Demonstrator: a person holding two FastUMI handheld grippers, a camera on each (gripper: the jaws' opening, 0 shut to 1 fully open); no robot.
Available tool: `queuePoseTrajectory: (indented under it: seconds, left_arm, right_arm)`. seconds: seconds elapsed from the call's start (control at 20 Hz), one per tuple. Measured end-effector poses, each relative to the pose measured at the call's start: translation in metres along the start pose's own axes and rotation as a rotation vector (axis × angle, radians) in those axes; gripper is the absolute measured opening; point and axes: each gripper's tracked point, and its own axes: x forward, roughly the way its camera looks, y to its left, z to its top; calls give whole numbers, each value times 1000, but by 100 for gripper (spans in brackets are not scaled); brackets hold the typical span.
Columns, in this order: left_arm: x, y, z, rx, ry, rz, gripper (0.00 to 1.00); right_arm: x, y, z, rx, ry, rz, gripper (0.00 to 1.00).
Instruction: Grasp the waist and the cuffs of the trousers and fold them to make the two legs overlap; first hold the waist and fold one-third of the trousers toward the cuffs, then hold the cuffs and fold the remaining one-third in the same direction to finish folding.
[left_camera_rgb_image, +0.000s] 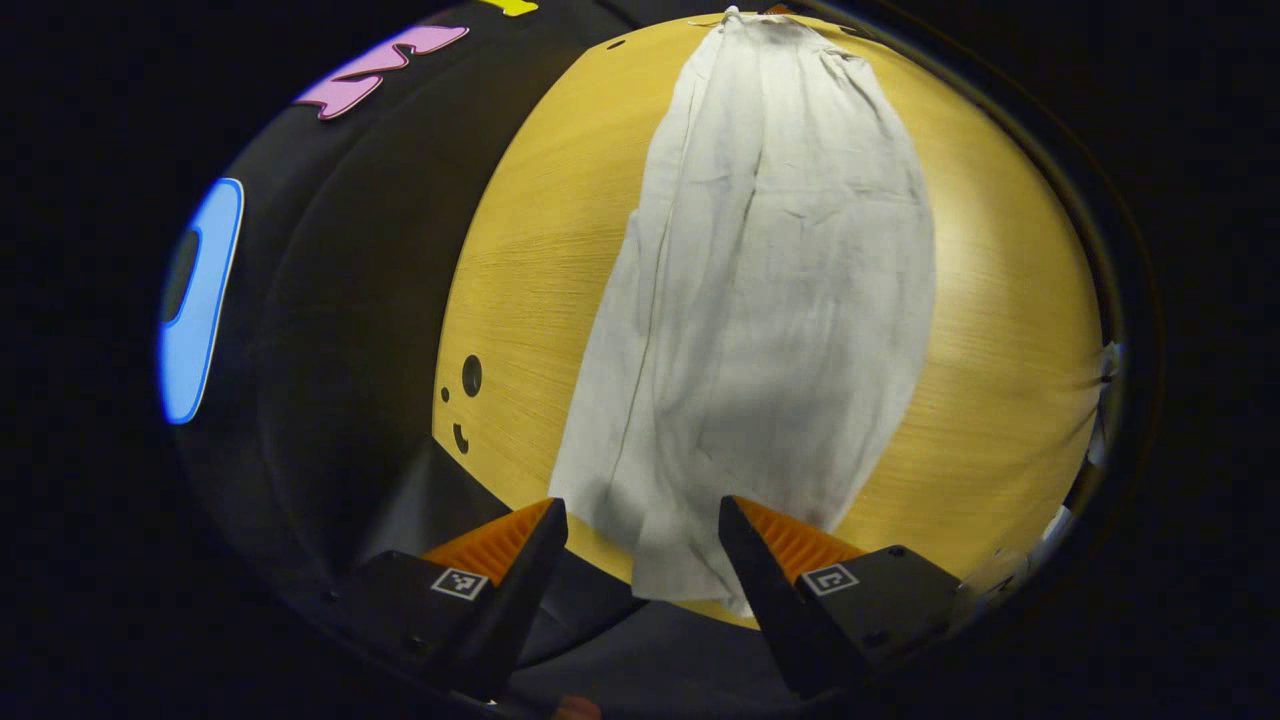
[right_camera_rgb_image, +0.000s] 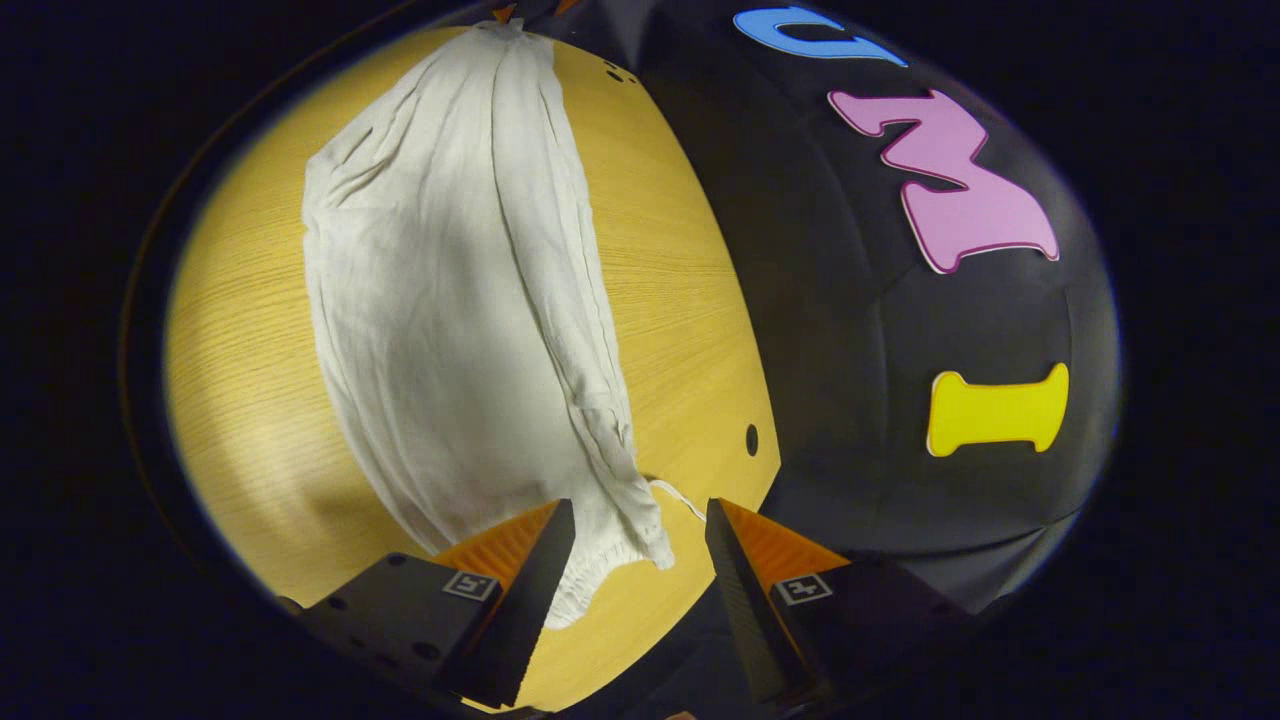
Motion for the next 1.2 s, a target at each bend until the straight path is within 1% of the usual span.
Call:
queuePoseTrajectory:
  seconds: [0.1, 0.15, 0.2, 0.3, 0.35, 0.4, 0.45, 0.5, 0.55, 0.6, 0.65, 0.75, 0.85, 0.9, 0.95, 1.0, 1.05, 1.1, 1.2]
  left_arm:
    - [-21, -3, -4, -63, -27, 39, 97]
    - [-31, -3, -4, -118, -46, 71, 96]
    - [-40, -2, -3, -194, -71, 107, 97]
    - [-57, -7, -1, -365, -111, 173, 96]
    - [-64, -11, -3, -462, -124, 201, 96]
    - [-68, -19, -2, -566, -139, 213, 96]
    - [-71, -32, -1, -674, -154, 206, 96]
    - [-72, -44, 3, -793, -170, 190, 96]
    - [-74, -53, 4, -898, -185, 180, 96]
    - [-75, -58, 7, -990, -202, 181, 96]
    - [-75, -59, 11, -1115, -227, 192, 96]
    - [-73, -68, 20, -1339, -270, 187, 97]
    - [-71, -70, 31, -1522, -310, 178, 98]
    - [-72, -72, 41, -1606, -345, 151, 98]
    - [-73, -72, 49, -1680, -379, 131, 97]
    - [-74, -69, 51, -1744, -405, 122, 92]
    - [-70, -71, 49, -1798, -413, 122, 96]
    - [-69, -73, 49, -1842, -417, 117, 96]
    - [-70, -79, 48, -1904, -408, 113, 96]
  right_arm:
    - [-23, -9, 2, 73, -4, -67, 84]
    - [-34, -14, 4, 134, -2, -105, 84]
    - [-42, -15, 5, 198, -2, -125, 85]
    - [-57, -16, 10, 365, 7, -162, 84]
    - [-63, -15, 11, 455, 15, -173, 84]
    - [-68, -14, 11, 548, 30, -189, 84]
    - [-71, -10, 13, 647, 40, -191, 87]
    - [-72, -7, 11, 750, 54, -197, 84]
    - [-76, -2, 11, 863, 61, -194, 84]
    - [-79, 2, 13, 990, 62, -191, 85]
    - [-81, 4, 14, 1094, 56, -185, 84]
    - [-82, 14, 9, 1244, 68, -172, 84]
    - [-77, 28, 0, 1370, 101, -149, 84]
    - [-74, 35, -5, 1429, 119, -143, 84]
    - [-70, 42, -8, 1498, 134, -134, 85]
    - [-65, 46, -10, 1577, 145, -124, 84]
    - [-59, 52, -13, 1658, 160, -116, 84]
    - [-53, 57, -16, 1736, 180, -110, 85]
    - [-44, 61, -27, 1850, 191, -126, 86]
